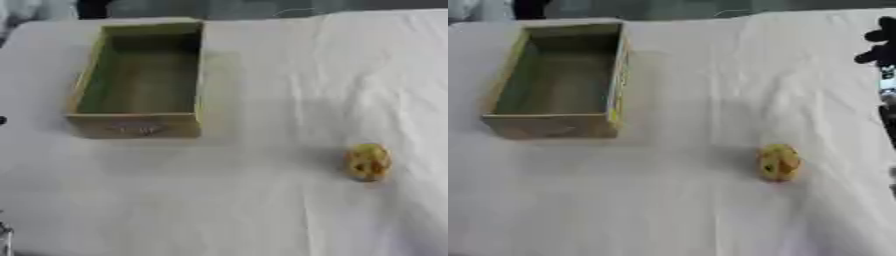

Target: Pick up objects on the table and place them in the box.

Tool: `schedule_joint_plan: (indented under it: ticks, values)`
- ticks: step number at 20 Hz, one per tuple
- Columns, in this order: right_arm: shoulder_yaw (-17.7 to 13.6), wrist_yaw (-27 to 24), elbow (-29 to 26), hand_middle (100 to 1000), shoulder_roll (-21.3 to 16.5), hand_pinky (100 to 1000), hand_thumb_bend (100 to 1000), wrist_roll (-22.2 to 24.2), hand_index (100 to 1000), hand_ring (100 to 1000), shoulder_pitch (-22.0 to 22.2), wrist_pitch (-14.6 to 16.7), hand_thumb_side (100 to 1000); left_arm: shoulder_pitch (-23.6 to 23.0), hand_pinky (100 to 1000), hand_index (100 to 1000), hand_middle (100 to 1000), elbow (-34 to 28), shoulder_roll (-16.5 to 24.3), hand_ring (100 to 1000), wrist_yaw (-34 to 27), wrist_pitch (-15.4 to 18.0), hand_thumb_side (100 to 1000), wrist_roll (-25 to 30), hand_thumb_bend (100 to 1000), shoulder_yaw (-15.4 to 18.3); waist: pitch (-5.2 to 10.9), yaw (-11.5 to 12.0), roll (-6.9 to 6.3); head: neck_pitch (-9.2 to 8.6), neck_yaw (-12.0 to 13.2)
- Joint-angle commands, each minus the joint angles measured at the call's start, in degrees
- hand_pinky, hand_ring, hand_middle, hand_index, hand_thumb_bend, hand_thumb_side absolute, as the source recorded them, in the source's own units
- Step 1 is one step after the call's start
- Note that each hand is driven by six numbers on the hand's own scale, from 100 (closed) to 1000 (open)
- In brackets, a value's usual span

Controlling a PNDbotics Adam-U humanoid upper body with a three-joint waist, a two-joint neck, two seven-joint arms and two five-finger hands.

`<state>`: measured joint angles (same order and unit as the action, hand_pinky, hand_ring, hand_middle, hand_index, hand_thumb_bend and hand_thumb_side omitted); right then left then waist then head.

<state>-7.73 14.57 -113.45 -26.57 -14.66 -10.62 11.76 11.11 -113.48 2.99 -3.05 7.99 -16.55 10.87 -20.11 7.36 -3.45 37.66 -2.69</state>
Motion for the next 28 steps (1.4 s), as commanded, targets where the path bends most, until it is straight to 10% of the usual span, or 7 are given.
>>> schedule_joint_plan:
  ticks: [1, 6, 9, 14, 28]
  values:
    - [-0.60, 2.02, -1.14, 665, -3.31, 759, 100, 0.90, 834, 604, -0.23, 0.13, 916, 0.33, 464, 796, 492, -1.11, 1.16, 504, 0.08, -0.07, 976, 0.11, 100, 0.49, 1.30, -0.09, 0.34, -0.23, -0.21]
    - [-0.26, 6.51, -1.14, 713, -10.48, 747, 111, 4.87, 858, 664, 0.21, 2.51, 960, 0.02, 465, 796, 492, -1.11, 2.25, 504, 0.29, -0.16, 976, 0.05, 100, 0.56, 2.09, -0.39, 1.48, 0.20, -0.31]
    - [0.44, 20.22, -1.14, 748, -22.16, 748, 155, 10.06, 882, 716, 0.14, 1.45, 973, -0.03, 465, 796, 492, -1.11, 2.30, 504, 0.24, -0.24, 975, 0.12, 100, 0.42, 2.39, -0.35, 1.41, 0.50, -0.22]
    - [3.61, 31.87, -1.14, 752, -31.14, 740, 217, 14.98, 903, 748, 0.37, 1.41, 956, -0.16, 465, 796, 493, -1.11, 2.77, 505, 0.20, -0.26, 976, 0.34, 100, 0.22, 2.82, -0.18, 1.79, 0.85, 0.26]
    - [7.46, 35.06, -1.14, 785, -38.81, 778, 495, 26.87, 922, 806, -0.55, 11.04, 751, -0.29, 465, 796, 493, -1.11, 3.12, 505, -0.10, -0.14, 975, 0.84, 100, -0.19, 2.94, 0.05, 1.61, 0.55, -0.16]
